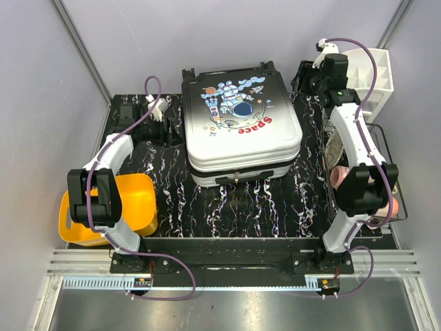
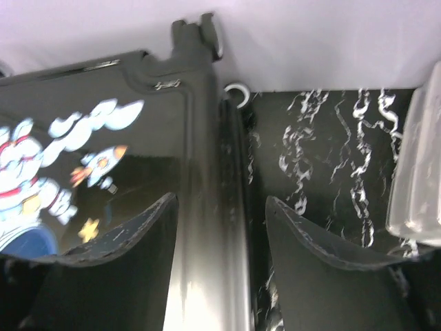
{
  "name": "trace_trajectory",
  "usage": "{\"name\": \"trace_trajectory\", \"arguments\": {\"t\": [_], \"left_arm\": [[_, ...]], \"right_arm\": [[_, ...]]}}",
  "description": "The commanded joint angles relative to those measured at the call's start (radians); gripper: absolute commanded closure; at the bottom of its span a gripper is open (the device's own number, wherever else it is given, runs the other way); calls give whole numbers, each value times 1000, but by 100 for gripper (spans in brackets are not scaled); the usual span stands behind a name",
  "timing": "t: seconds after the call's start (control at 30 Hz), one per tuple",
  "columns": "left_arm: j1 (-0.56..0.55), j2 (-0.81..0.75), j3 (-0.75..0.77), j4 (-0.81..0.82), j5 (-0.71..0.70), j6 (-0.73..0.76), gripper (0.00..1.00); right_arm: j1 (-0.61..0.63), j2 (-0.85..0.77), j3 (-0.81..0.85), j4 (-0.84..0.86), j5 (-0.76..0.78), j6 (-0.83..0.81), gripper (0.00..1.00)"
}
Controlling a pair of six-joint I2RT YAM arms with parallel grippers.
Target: Open, take out, and arrange the luggage
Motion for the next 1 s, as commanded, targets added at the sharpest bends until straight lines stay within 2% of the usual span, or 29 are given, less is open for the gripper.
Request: {"name": "trace_trajectory", "arguments": {"t": [0.0,0.13,0.23,0.27,0.3,0.4,0.47,0.63,0.83,0.97], "left_arm": [[-25,-1,15,35,-26,80,29],[-50,1,-7,40,-59,109,30],[-48,-19,-38,45,-57,163,28],[-50,-33,-45,45,-48,181,27],[-51,-40,-64,51,-40,215,27],[-64,-70,-96,48,-13,290,27],[-85,-94,-113,40,16,332,27],[-140,-184,-200,31,21,438,25],[-174,-299,-308,-1,43,505,25],[-191,-387,-392,-55,52,554,24]], "right_arm": [[-14,138,183,42,67,-31,40],[-29,298,304,60,64,-114,50],[-49,407,390,52,-52,-157,55],[-67,448,401,77,-183,-169,58],[-72,468,425,87,-229,-169,62],[-75,556,505,92,-420,-165,65],[-71,632,566,72,-570,-126,66],[-25,746,726,52,-790,-74,67],[108,809,787,57,-876,-115,65],[192,866,870,164,-880,-62,60]]}}
